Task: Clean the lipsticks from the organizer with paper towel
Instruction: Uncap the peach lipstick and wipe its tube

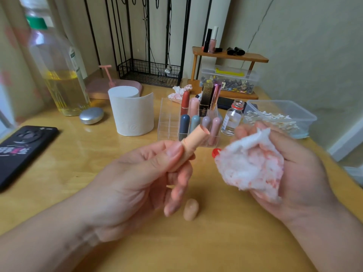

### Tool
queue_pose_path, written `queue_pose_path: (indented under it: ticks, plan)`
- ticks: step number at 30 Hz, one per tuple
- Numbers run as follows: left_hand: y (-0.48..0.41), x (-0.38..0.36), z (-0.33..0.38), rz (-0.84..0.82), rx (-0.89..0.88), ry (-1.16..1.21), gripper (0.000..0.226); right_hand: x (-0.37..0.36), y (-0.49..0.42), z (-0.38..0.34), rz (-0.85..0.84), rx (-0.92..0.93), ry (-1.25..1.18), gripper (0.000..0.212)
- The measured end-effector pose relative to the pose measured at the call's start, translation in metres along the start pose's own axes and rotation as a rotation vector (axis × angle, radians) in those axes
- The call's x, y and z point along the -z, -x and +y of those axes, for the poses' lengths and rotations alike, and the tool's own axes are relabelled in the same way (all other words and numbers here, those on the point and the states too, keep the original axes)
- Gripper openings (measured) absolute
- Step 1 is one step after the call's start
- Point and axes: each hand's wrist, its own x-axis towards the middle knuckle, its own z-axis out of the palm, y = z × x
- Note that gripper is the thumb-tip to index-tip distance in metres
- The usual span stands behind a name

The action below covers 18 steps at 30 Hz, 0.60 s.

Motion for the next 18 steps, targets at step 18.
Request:
queue_pose_path:
  ticks: [18]
  plan:
    - [-0.009,0.022,-0.006,0.415,-0.083,-0.349,0.022,0.008,0.006,0.023,-0.438,-0.073,1.569,0.043]
